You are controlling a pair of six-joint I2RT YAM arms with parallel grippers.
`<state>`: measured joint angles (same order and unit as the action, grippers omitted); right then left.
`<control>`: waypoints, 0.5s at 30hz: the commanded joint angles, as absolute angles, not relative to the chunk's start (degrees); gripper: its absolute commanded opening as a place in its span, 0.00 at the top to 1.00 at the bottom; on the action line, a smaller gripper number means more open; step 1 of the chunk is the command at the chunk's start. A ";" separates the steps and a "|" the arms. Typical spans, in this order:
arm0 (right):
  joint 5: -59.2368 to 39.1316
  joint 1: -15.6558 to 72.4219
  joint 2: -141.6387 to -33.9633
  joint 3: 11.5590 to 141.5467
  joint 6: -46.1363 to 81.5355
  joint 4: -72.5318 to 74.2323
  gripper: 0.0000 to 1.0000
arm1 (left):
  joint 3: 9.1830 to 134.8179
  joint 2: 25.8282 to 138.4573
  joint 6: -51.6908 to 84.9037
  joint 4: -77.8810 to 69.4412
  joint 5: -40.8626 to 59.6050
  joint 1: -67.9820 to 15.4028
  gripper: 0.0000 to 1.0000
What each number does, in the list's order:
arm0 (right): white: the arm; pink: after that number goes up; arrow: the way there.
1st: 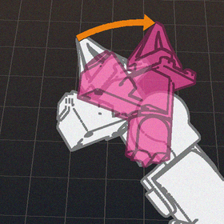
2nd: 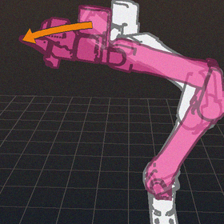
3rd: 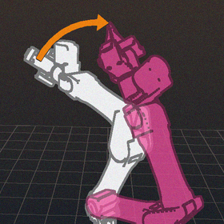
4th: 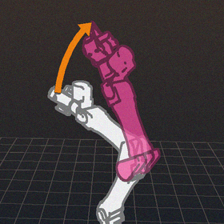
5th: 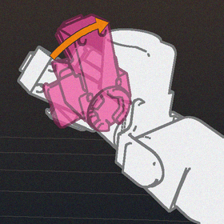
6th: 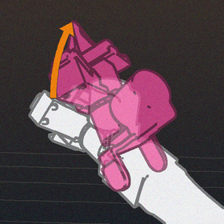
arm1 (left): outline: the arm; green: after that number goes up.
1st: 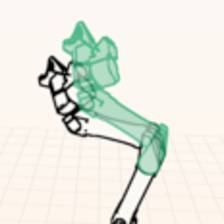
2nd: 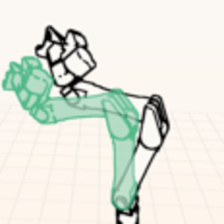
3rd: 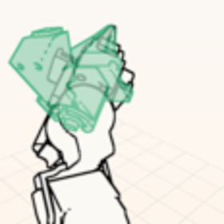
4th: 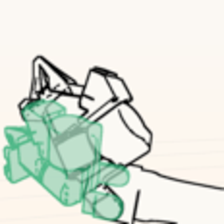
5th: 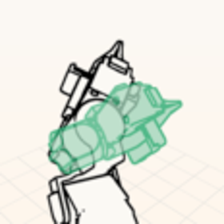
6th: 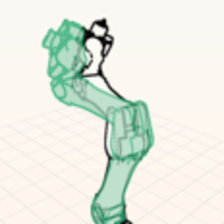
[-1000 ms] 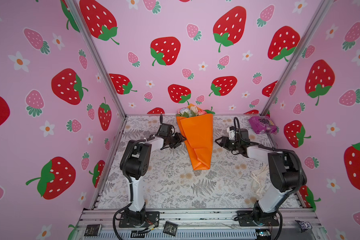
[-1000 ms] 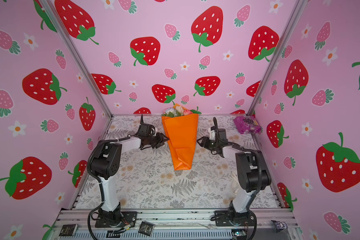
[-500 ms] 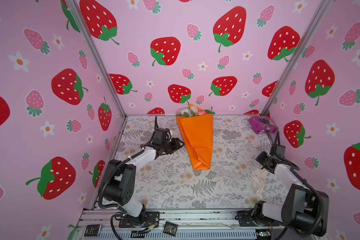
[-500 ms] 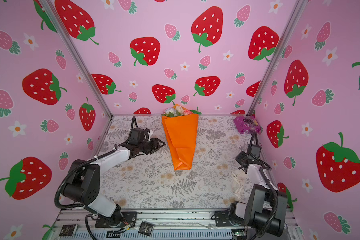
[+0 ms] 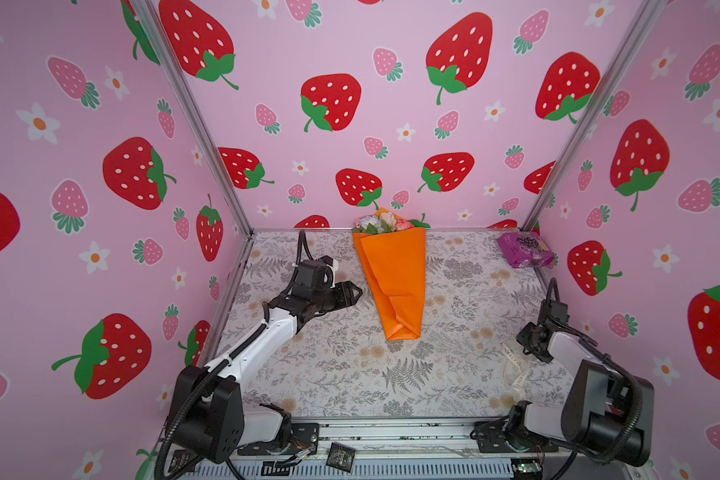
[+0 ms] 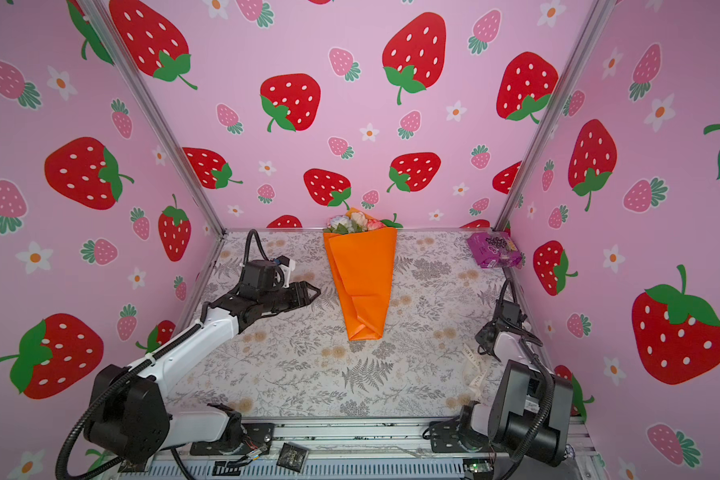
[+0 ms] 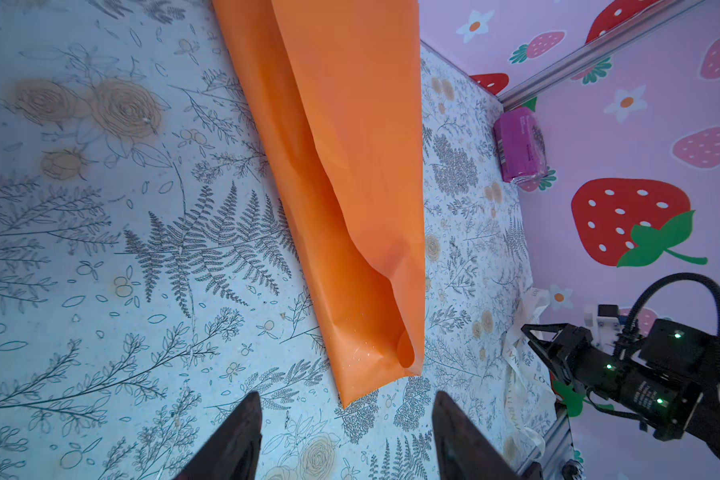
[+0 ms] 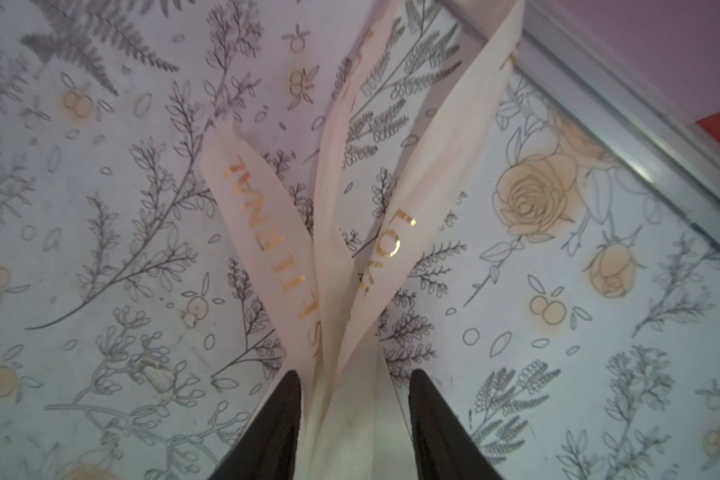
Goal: Tie the bouquet of fake flowers
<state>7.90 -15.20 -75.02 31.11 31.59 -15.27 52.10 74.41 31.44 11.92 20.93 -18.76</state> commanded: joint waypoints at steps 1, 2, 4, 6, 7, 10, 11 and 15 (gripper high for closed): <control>6.16 -15.90 -76.82 30.11 30.06 -13.32 0.57 | 50.24 72.01 31.18 13.31 18.47 -18.80 0.34; 4.82 -16.41 -77.47 29.72 29.85 -12.75 0.59 | 49.74 71.39 31.54 13.38 18.13 -18.73 0.34; 2.55 -16.82 -78.45 29.91 28.80 -12.49 0.68 | 48.92 70.22 31.83 13.49 17.64 -18.70 0.34; 1.94 -16.87 -77.20 30.27 28.56 -13.32 0.81 | 48.51 69.14 31.85 14.12 17.14 -18.64 0.34; 1.66 -16.87 -75.37 30.34 28.57 -13.75 0.85 | 48.59 68.71 31.65 14.66 16.82 -18.63 0.34; -1.08 -16.79 -68.99 31.25 28.63 -15.76 0.98 | 48.68 66.98 31.15 15.96 16.27 -18.71 0.34; -3.92 -16.74 -66.12 32.25 28.60 -16.69 1.00 | 48.59 66.20 31.21 16.14 15.96 -18.65 0.34; -17.95 -15.08 -59.42 37.31 26.41 -18.71 1.00 | 48.09 63.20 30.78 15.62 15.04 -18.67 0.33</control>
<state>-5.91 -16.23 -63.07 32.97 28.38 -16.71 48.34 65.32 31.53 15.07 16.56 -18.76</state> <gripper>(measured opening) 0.053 0.670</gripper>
